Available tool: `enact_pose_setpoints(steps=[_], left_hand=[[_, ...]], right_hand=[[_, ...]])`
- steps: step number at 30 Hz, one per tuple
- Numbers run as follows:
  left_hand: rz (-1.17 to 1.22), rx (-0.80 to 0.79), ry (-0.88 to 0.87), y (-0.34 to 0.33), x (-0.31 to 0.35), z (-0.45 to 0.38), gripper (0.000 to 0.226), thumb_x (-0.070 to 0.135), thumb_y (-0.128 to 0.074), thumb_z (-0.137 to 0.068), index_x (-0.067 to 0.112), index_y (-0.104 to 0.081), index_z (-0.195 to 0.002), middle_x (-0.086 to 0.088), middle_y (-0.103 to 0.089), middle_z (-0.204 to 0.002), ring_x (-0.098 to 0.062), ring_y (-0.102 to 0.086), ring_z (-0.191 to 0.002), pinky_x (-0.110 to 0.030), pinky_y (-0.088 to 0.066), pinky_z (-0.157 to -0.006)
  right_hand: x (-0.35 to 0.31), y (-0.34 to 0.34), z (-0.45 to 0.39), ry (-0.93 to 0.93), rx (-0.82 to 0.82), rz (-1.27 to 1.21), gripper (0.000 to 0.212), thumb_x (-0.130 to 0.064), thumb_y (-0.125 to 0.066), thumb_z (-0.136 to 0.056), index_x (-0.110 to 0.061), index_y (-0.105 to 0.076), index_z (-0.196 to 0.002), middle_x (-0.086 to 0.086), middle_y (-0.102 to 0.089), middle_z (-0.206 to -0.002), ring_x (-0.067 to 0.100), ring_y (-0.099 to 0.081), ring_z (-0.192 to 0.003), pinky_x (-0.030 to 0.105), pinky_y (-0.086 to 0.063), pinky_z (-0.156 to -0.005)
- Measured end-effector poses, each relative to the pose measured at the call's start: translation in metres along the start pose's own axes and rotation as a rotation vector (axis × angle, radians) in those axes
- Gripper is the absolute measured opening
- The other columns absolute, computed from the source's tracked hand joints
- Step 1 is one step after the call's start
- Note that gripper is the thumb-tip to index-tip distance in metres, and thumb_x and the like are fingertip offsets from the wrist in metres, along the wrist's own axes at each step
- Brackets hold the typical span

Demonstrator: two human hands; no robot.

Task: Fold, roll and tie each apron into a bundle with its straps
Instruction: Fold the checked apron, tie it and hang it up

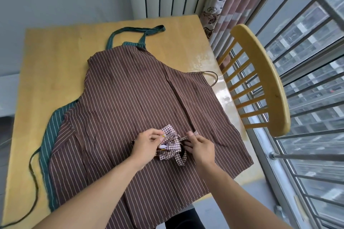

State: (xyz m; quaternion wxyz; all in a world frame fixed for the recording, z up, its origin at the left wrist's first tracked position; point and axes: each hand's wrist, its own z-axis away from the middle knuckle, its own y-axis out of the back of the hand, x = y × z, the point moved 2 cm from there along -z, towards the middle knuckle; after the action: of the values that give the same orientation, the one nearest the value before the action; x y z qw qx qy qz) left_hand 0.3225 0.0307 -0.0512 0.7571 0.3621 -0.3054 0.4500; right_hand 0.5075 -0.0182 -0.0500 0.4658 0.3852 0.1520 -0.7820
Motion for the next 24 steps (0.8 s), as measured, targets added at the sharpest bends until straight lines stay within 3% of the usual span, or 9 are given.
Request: enact_pose_setpoints(steps=[4, 6, 8, 11, 13, 15, 18, 20, 24], left_hand=[[-0.185, -0.06, -0.109, 0.0, 0.007, 0.0, 0.016, 0.018, -0.061, -0.102, 0.028, -0.069, -0.11, 0.01, -0.069, -0.1, -0.006, -0.067, -0.092, -0.023, -0.054, -0.082], [-0.21, -0.027, -0.132, 0.0, 0.014, 0.001, 0.015, 0.017, -0.062, -0.101, 0.028, -0.07, -0.109, 0.009, -0.069, -0.099, -0.006, -0.067, -0.088, -0.02, -0.053, -0.076], [-0.143, 0.026, -0.105, 0.0, 0.015, 0.001, 0.015, 0.015, -0.063, -0.1, 0.027, -0.07, -0.106, 0.008, -0.071, -0.098, -0.006, -0.07, -0.086, -0.024, -0.057, -0.076], [0.05, 0.072, -0.037, 0.006, 0.015, 0.004, 0.015, 0.01, -0.064, -0.099, 0.023, -0.069, -0.105, -0.002, -0.073, -0.096, -0.012, -0.074, -0.083, -0.032, -0.063, -0.076], [0.141, 0.02, -0.02, 0.014, 0.017, 0.006, 0.016, 0.007, -0.066, -0.097, 0.018, -0.068, -0.108, -0.008, -0.074, -0.094, -0.017, -0.075, -0.08, -0.028, -0.06, -0.075], [0.221, -0.047, -0.001, 0.026, 0.02, 0.01, 0.017, 0.005, -0.069, -0.094, 0.013, -0.069, -0.109, -0.011, -0.075, -0.094, -0.02, -0.075, -0.08, -0.027, -0.06, -0.075], [0.343, -0.033, 0.028, 0.046, 0.019, 0.009, 0.018, 0.004, -0.07, -0.093, 0.01, -0.07, -0.109, -0.014, -0.074, -0.1, -0.022, -0.074, -0.088, -0.032, -0.061, -0.082], [0.343, -0.027, 0.05, 0.053, 0.013, 0.008, 0.018, 0.004, -0.069, -0.093, 0.012, -0.07, -0.11, -0.012, -0.073, -0.104, -0.021, -0.072, -0.092, -0.032, -0.06, -0.083], [0.107, -0.094, 0.068, 0.047, -0.004, 0.015, 0.015, 0.008, -0.066, -0.097, 0.019, -0.071, -0.106, -0.004, -0.073, -0.105, -0.017, -0.071, -0.097, -0.023, -0.059, -0.078]], right_hand=[[-0.005, -0.007, 0.012, 0.148, -0.111, 0.06, 0.027, -0.03, -0.059, -0.103, -0.007, -0.07, -0.093, 0.007, -0.076, -0.095, 0.012, -0.074, -0.093, 0.028, -0.06, -0.08], [-0.009, -0.014, 0.022, 0.215, -0.259, 0.203, 0.025, -0.029, -0.064, -0.101, -0.006, -0.066, -0.09, -0.001, -0.074, -0.093, -0.001, -0.07, -0.091, 0.02, -0.055, -0.08], [-0.006, -0.019, 0.025, 0.244, -0.291, 0.385, 0.019, -0.024, -0.073, -0.095, -0.007, -0.067, -0.088, -0.008, -0.074, -0.088, -0.006, -0.069, -0.085, 0.014, -0.052, -0.076], [-0.001, -0.017, 0.022, 0.291, -0.193, 0.555, 0.014, -0.023, -0.082, -0.086, -0.017, -0.071, -0.08, -0.007, -0.075, -0.076, 0.01, -0.072, -0.073, 0.03, -0.06, -0.065], [0.002, -0.013, 0.023, 0.276, -0.185, 0.538, 0.013, -0.023, -0.085, -0.083, -0.019, -0.074, -0.078, -0.003, -0.076, -0.076, 0.022, -0.073, -0.074, 0.044, -0.061, -0.068], [0.005, -0.01, 0.026, 0.273, -0.202, 0.457, 0.011, -0.022, -0.085, -0.082, -0.018, -0.075, -0.078, -0.002, -0.077, -0.079, 0.025, -0.074, -0.077, 0.048, -0.062, -0.072], [0.007, -0.008, 0.032, 0.256, -0.181, 0.285, 0.01, -0.018, -0.086, -0.081, -0.014, -0.077, -0.08, 0.001, -0.077, -0.083, 0.023, -0.074, -0.082, 0.039, -0.062, -0.078], [0.013, -0.009, 0.032, 0.275, -0.165, 0.32, 0.01, -0.02, -0.085, -0.082, -0.016, -0.076, -0.08, -0.002, -0.077, -0.082, 0.018, -0.073, -0.08, 0.033, -0.061, -0.075], [0.028, -0.013, 0.03, 0.544, -0.069, 0.821, 0.006, -0.033, -0.081, -0.086, -0.029, -0.076, -0.087, -0.019, -0.061, -0.092, 0.003, -0.058, -0.088, 0.024, -0.054, -0.075]])
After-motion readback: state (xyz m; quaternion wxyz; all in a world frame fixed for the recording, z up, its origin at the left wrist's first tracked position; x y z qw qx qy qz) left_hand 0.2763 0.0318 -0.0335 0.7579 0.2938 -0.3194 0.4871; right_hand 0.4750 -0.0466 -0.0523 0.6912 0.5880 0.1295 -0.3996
